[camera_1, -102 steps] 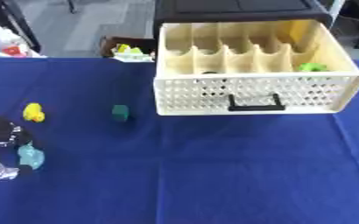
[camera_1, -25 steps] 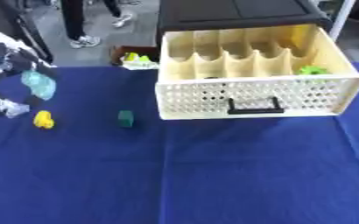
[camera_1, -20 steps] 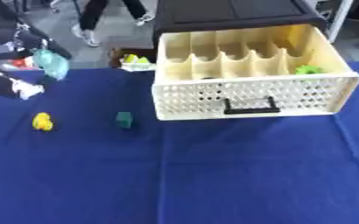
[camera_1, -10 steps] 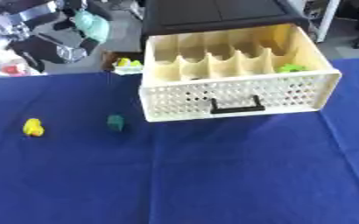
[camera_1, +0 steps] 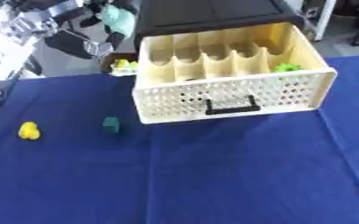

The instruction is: Pick up objects from table and place into drawer.

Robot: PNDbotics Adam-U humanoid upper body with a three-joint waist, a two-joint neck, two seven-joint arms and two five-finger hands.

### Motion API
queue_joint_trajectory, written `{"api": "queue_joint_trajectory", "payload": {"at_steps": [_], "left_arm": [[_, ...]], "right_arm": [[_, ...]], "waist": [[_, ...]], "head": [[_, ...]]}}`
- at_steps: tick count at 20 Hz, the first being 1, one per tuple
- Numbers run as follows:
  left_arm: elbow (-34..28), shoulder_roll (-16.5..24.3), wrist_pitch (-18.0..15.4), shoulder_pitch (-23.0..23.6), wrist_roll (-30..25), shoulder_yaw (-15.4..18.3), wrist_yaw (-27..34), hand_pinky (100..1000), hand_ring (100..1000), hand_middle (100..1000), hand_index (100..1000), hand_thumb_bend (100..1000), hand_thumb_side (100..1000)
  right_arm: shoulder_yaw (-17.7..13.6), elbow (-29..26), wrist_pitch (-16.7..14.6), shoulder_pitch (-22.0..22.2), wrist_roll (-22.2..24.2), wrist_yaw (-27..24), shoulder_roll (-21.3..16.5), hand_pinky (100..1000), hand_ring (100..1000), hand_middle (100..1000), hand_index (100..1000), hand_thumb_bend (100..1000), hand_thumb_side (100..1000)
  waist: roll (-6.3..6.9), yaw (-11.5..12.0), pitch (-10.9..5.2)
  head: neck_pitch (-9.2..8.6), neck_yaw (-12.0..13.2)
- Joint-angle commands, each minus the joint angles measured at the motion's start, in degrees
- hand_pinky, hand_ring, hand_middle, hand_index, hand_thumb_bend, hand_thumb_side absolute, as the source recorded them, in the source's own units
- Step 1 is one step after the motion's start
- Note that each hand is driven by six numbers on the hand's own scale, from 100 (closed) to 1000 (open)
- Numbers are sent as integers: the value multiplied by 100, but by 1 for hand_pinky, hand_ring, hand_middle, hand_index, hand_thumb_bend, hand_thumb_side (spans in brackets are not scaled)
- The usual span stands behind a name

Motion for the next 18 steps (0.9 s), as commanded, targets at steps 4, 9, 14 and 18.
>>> {"api": "queue_joint_trajectory", "payload": {"at_steps": [4, 9, 14, 18], "left_arm": [[207, -191, -495, -264, -280, 238, -281, 100, 416, 453, 501, 100, 260], [352, -347, -679, -320, -142, 229, -351, 100, 414, 452, 506, 100, 264], [477, -441, -836, -365, 9, 239, -461, 100, 423, 469, 534, 100, 258], [508, -470, -970, -366, 29, 188, -533, 425, 590, 609, 756, 100, 314]], "right_arm": [[-4, -81, 13, -191, 79, -64, -34, 786, 577, 447, 627, 100, 1000], [7, -81, 35, -227, 111, -70, -14, 790, 577, 448, 628, 100, 1000], [14, -81, 85, -226, 135, -78, 18, 794, 578, 446, 628, 100, 1000], [4, -81, 103, -212, 130, -88, 32, 791, 576, 444, 627, 100, 1000]], "waist": [[18, -91, -45], [58, -150, 4], [109, -182, 44], [126, -184, 51]], "head": [[-193, 73], [-257, 92], [-289, 106], [-276, 106]]}}
